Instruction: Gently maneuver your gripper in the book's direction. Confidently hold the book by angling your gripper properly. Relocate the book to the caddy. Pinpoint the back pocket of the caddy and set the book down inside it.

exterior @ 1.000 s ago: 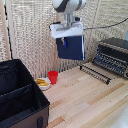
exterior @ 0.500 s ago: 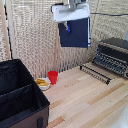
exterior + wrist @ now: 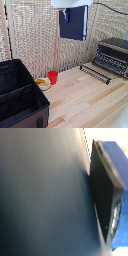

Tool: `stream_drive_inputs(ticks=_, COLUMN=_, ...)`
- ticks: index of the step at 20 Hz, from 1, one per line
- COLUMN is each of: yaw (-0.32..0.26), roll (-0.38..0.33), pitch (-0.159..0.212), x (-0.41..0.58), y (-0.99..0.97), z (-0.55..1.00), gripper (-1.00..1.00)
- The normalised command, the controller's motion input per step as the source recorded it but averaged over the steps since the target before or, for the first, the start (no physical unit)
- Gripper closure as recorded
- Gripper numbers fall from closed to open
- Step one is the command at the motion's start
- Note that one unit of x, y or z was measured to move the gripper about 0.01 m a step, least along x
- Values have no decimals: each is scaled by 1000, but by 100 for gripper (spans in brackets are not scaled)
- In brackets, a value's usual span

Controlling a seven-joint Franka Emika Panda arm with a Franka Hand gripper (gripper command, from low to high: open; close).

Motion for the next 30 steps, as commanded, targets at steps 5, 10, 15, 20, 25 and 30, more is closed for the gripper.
stream_drive_inputs(ticks=5, yaw=-262, roll=6, pitch=0, x=0, y=425, z=75, gripper=100)
stream_drive_inputs(ticks=10, yaw=-261, roll=3, pitch=2, x=0, y=461, z=0, gripper=100)
stream_drive_inputs(ticks=15, yaw=-259, roll=2, pitch=0, x=0, y=474, z=0, gripper=100)
stream_drive_inputs(ticks=20, yaw=-217, roll=0, pitch=0, x=0, y=601, z=33, gripper=100)
stream_drive_inputs(ticks=25, yaw=-171, roll=-7, pitch=-11, x=0, y=733, z=179, gripper=100)
stream_drive_inputs(ticks=30, yaw=-140, roll=-17, pitch=-51, x=31, y=803, z=311, gripper=100)
